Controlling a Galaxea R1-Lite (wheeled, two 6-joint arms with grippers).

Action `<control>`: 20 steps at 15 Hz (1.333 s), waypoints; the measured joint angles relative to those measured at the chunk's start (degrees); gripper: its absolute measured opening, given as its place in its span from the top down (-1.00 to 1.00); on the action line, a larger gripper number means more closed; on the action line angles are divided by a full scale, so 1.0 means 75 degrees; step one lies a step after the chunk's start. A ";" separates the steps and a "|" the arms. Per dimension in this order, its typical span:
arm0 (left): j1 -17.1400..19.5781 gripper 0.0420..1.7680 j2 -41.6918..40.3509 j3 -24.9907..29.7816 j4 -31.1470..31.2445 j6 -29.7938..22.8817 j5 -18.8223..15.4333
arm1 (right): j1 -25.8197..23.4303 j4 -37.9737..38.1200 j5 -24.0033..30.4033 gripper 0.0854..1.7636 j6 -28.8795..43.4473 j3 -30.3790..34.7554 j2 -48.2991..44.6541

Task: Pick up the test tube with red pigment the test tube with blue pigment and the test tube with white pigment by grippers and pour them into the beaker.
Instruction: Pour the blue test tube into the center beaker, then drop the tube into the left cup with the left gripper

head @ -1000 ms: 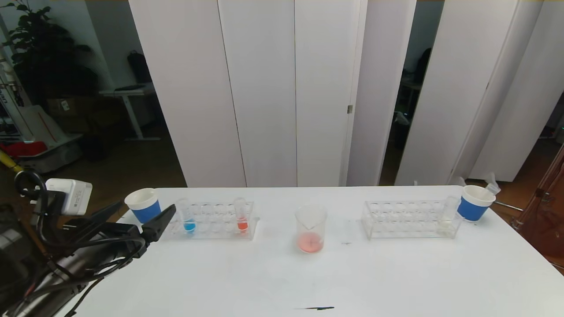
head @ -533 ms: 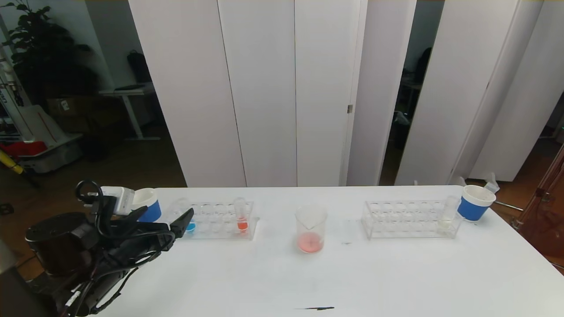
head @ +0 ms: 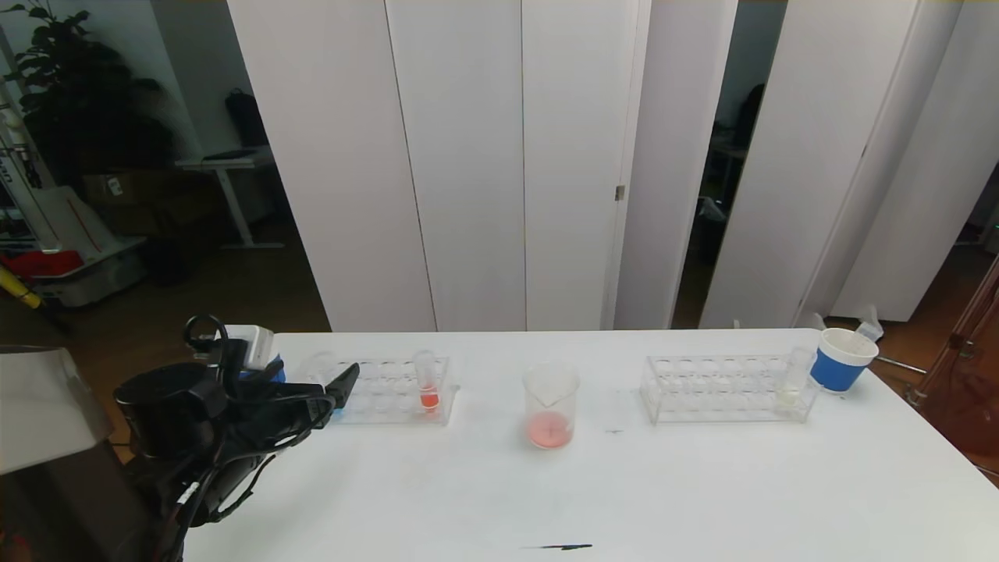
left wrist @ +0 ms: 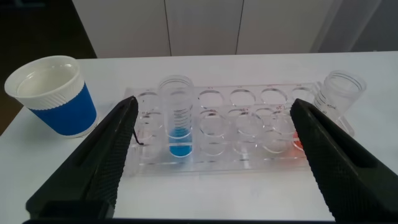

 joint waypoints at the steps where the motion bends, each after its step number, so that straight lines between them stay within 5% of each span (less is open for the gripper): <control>1: -0.0020 -0.98 0.0099 -0.0111 0.0000 0.0000 0.0002 | 0.0000 0.0000 0.0002 -0.98 0.0000 0.0000 0.0000; 20: 0.0390 -0.98 0.2115 -0.2058 0.0000 -0.0166 0.0317 | 0.0000 0.0000 0.0000 -0.98 0.0000 0.0000 0.0000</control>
